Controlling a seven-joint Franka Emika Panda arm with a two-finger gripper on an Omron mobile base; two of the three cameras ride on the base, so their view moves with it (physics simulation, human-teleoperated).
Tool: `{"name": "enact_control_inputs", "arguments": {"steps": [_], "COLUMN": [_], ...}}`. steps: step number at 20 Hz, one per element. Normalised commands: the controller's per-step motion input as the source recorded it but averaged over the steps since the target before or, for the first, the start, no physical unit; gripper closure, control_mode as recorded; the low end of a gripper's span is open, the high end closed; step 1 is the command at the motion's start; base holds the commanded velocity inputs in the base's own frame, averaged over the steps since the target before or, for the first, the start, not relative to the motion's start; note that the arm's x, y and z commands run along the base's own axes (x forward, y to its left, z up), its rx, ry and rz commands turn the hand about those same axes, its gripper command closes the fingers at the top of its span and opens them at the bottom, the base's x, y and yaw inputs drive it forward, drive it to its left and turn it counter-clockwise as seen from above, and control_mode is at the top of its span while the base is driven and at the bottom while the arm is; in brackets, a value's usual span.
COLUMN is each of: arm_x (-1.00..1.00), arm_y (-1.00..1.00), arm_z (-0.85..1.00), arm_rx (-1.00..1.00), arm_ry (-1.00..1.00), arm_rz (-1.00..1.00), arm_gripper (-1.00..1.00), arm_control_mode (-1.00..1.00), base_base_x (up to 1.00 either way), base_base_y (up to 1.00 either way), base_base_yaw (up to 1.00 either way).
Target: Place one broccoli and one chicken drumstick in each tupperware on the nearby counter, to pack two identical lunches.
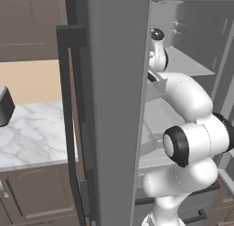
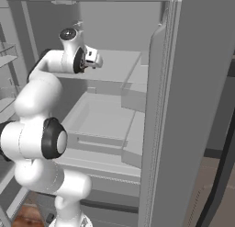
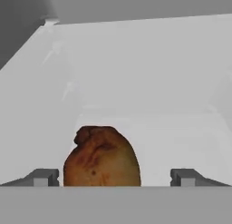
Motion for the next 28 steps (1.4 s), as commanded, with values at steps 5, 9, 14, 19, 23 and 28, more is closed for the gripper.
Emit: {"name": "enact_control_inputs", "arguments": {"steps": [5,9,14,19,23,28], "arm_x": [-0.21,0.04,0.20,-0.40,-1.00,-1.00], "arm_y": [0.00,0.00,0.00,-0.47,-0.85,-0.42], "arm_z": [-0.46,-0.36,-0.25,-0.06,0.00,0.00], "arm_rx": [-0.01,0.00,0.00,0.01,0.04,0.01], "arm_ry": [0.01,-0.01,-0.03,0.00,-0.02,-0.06], "arm_rz": [-0.03,0.00,0.00,-0.02,-0.05,0.00], "arm_gripper": [1.00,1.00,1.00,1.00,1.00,1.00], "arm_control_mode": [-1.00,-1.00,-1.00,-1.00,-1.00,-1.00], "base_base_x": [0.00,0.00,0.00,0.00,0.00,0.00], "base_base_y": [0.00,0.00,0.00,0.00,0.00,0.00], "base_base_yaw": [0.00,0.00,0.00,0.00,0.00,0.00]}}
